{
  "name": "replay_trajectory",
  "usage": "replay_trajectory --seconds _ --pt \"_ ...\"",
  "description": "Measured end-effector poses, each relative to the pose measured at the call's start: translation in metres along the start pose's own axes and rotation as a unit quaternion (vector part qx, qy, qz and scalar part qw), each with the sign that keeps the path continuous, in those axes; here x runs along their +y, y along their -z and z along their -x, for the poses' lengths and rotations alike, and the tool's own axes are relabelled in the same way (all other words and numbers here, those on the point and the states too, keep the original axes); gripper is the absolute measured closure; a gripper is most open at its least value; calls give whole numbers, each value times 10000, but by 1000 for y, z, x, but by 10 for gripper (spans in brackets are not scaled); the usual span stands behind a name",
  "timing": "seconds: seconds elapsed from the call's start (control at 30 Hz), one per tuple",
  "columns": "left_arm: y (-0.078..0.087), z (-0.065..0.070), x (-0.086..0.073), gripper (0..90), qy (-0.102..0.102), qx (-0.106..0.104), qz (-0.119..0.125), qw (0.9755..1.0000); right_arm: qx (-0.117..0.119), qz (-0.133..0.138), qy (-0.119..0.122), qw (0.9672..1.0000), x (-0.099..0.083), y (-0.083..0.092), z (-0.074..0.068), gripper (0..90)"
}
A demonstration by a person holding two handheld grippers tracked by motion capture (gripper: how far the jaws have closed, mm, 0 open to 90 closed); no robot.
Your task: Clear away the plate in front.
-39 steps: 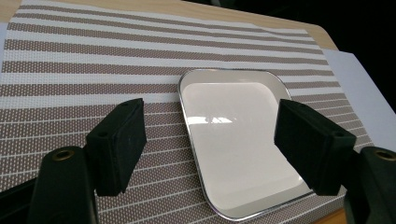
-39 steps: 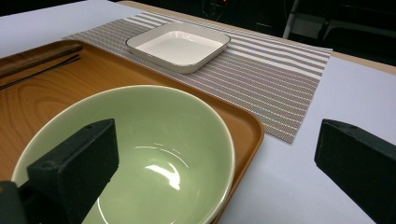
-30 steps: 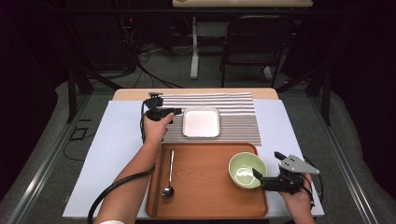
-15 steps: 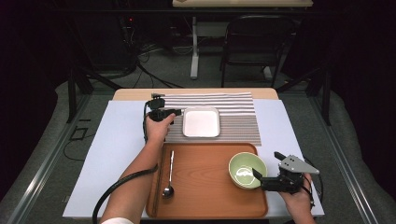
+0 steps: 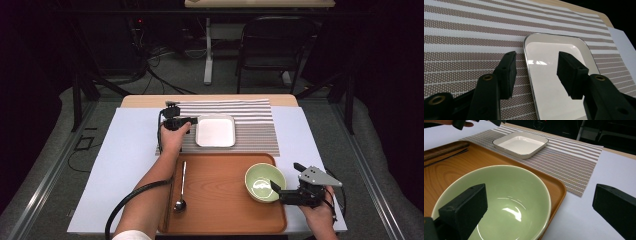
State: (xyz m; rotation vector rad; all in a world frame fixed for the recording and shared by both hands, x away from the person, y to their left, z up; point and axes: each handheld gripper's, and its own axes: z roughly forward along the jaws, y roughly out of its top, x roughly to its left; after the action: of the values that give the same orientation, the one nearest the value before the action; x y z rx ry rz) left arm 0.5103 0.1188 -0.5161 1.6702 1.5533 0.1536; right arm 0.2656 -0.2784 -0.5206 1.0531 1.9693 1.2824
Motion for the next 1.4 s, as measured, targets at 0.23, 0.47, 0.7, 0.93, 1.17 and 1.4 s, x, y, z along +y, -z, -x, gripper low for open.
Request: replay_trajectory --seconds 0.23,0.47,0.7,0.93,1.17,1.4 --pt "-12 2 -2 623 -2 65 -250 9997 18 6 -9 10000 0 0 1 0" --pt "-18 2 -2 697 -101 158 -452 9988 33 16 -1 10000 0 0 0 0" --pt "-24 0 -3 743 -66 144 -562 9983 25 20 -13 10000 0 0 0 0" --pt "-29 -1 -6 788 -3 139 -686 9975 18 20 -22 10000 0 0 1 0" --pt "-30 -2 -6 826 68 132 -804 9967 17 22 -14 10000 0 1 0 0" --pt "-33 -3 -9 831 121 142 -881 9959 18 15 5 10000 0 0 0 0"
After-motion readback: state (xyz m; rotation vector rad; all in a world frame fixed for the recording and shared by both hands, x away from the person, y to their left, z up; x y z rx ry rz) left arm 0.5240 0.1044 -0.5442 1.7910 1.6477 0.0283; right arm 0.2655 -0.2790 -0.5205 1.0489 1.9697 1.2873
